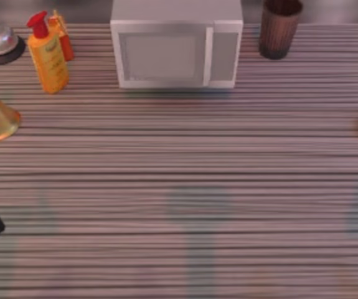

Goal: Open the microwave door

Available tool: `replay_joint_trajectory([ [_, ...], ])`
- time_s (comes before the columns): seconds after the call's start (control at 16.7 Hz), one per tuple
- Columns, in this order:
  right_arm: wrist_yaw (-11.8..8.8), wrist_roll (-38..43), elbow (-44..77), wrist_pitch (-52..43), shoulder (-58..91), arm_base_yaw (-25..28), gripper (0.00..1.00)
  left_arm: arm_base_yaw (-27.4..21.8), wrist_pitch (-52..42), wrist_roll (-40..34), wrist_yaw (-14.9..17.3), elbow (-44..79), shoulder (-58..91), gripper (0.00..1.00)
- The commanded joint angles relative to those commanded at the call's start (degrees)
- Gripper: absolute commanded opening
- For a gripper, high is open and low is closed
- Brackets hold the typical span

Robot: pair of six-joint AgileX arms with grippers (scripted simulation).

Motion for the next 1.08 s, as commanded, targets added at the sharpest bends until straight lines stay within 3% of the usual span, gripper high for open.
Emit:
replay_joint_trajectory([
  [0.24, 0.0, 0.0, 0.0, 0.0, 0.0, 0.0, 1.00, -0.8, -1.0, -0.6, -0.5, 1.7, 1.8, 1.00],
  [0.48, 0.0, 0.0, 0.0, 0.0, 0.0, 0.0, 1.00, -5.3, -6.1, -3.9, -3.2, 12.2, 12.6, 1.00],
  [1.08, 0.0, 0.0, 0.0, 0.0, 0.0, 0.0, 1.00, -24.5, -25.4, -20.8, -14.6, 66.7, 72.2, 1.00],
])
